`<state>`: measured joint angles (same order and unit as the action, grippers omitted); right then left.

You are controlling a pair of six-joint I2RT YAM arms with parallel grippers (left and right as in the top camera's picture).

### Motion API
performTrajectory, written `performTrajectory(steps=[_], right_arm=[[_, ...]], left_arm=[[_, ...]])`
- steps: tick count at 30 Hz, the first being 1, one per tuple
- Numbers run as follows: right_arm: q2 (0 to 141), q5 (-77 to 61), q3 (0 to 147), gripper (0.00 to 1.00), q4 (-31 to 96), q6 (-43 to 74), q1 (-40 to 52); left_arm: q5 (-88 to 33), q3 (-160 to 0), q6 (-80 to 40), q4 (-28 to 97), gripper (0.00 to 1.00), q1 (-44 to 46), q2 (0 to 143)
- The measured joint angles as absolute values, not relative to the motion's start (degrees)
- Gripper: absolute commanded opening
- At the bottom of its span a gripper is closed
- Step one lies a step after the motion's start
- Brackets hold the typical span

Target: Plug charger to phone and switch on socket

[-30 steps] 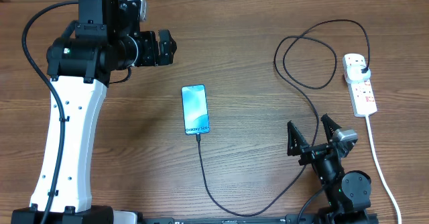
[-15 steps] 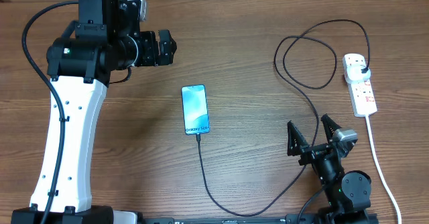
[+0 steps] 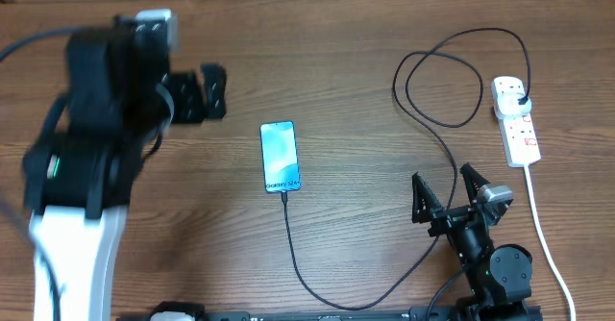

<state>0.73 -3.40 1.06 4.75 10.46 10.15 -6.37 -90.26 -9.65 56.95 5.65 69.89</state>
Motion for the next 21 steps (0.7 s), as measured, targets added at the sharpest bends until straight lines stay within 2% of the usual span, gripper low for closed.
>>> performTrajectory(steps=[11,21], right_arm=[[0.73,-3.38,1.06,1.00,4.71,10.48,10.15],[0.73,-3.38,1.06,1.00,4.80,10.48,10.15]], left_arm=[[-4.43,-46.30,-4.23,28.97,1.00,5.65,37.74],[-4.32,-19.22,-2.57,11.27,1.00,5.65,15.27]])
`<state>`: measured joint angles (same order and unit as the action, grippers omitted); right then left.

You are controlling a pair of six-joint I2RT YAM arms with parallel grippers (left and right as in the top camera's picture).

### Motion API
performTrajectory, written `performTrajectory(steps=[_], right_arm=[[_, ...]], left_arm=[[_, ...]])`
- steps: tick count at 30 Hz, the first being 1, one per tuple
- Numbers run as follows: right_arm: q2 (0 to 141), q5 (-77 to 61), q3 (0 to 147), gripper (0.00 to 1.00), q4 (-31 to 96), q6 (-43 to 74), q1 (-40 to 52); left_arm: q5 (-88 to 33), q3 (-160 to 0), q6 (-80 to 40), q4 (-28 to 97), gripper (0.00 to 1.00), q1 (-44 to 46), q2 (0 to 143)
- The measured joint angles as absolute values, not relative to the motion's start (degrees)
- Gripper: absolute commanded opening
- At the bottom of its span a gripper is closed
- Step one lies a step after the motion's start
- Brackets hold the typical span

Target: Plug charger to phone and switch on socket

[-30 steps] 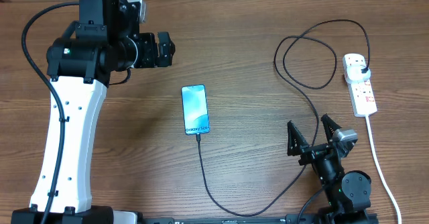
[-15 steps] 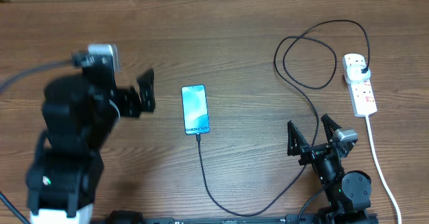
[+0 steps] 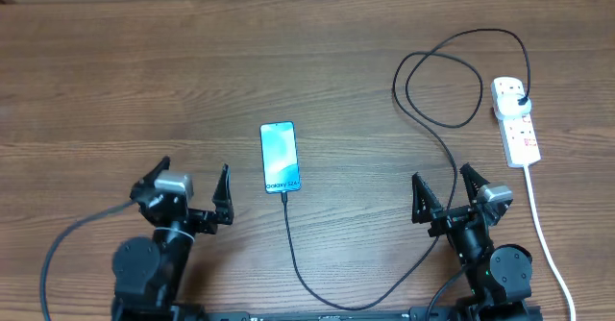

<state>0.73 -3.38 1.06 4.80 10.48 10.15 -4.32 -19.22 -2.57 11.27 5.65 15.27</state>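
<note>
A phone [image 3: 280, 157] lies face up at the table's middle, its screen lit. The black charger cable [image 3: 298, 254] is plugged into the phone's near end; it runs along the front edge, then loops up to a plug in the white socket strip [image 3: 516, 121] at the right. My left gripper [image 3: 191, 188] stands open at the front left, apart from the phone. My right gripper [image 3: 444, 194] stands open at the front right, below the cable loop.
The strip's white lead [image 3: 543, 230] runs down the right side toward the front edge. The cable's loop [image 3: 442, 86] lies on the wooden table [image 3: 115, 90] left of the strip.
The left arm was raised over the far left of the table, its gripper near the phone's upper left. Now it sits low at the front left. Phone, cable and right arm are unchanged.
</note>
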Motion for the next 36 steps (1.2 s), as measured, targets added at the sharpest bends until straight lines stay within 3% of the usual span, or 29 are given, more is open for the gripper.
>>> performTrajectory(steps=[13,36], right_arm=[[0.73,-3.40,1.06,1.00,4.78,10.48,10.13],[0.73,-3.38,1.06,1.00,4.75,10.48,10.15]], left_arm=[[-3.31,-2.52,-2.31,2.81,0.99,5.65,2.02],[-2.72,-0.75,0.40,4.47,0.99,5.65,0.86]])
